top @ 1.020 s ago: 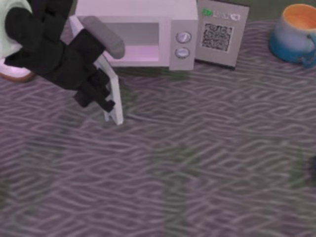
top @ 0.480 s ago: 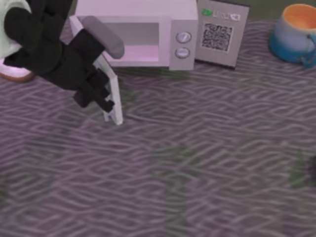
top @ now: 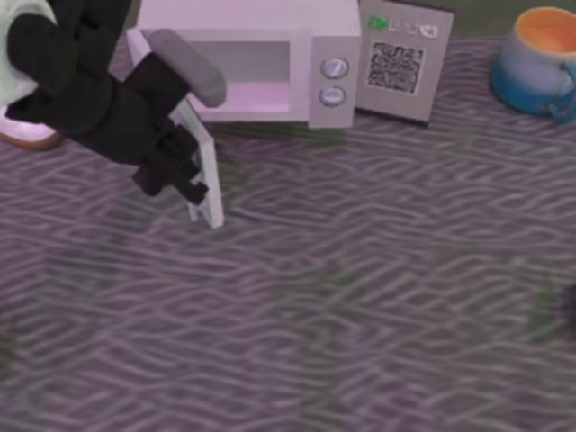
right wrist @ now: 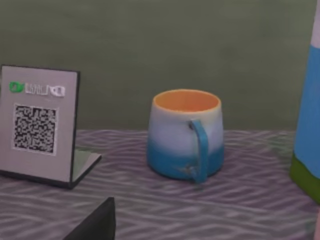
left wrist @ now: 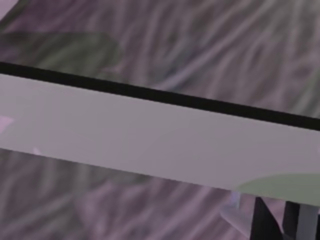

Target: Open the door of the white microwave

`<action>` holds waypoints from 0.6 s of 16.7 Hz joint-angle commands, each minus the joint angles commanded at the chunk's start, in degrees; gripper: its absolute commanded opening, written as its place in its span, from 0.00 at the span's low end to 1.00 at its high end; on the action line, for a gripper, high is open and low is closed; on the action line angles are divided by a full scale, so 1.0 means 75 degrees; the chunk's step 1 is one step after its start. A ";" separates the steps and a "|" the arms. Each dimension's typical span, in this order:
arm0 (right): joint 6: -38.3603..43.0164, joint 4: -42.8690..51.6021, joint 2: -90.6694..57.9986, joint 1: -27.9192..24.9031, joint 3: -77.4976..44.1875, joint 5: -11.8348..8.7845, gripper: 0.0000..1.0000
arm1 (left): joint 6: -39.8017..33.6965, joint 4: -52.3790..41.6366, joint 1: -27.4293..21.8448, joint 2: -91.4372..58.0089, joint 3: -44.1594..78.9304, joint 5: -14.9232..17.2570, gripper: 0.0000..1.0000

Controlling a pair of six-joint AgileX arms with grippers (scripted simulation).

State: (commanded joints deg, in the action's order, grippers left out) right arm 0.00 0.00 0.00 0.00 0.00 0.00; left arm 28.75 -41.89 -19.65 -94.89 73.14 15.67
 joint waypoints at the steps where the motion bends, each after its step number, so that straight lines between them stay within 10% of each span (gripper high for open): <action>1: 0.0000 0.0000 0.0000 0.0000 0.0000 0.0000 1.00 | 0.0000 0.0000 0.0000 0.0000 0.0000 0.0000 0.00; 10: 0.0000 0.0000 0.0000 0.0000 0.0000 0.0000 1.00 | 0.0857 -0.0298 0.0332 0.0006 0.0008 0.0359 0.00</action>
State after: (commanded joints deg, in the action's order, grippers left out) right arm 0.00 0.00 0.00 0.00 0.00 0.00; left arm 35.18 -44.12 -17.16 -94.84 73.21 18.37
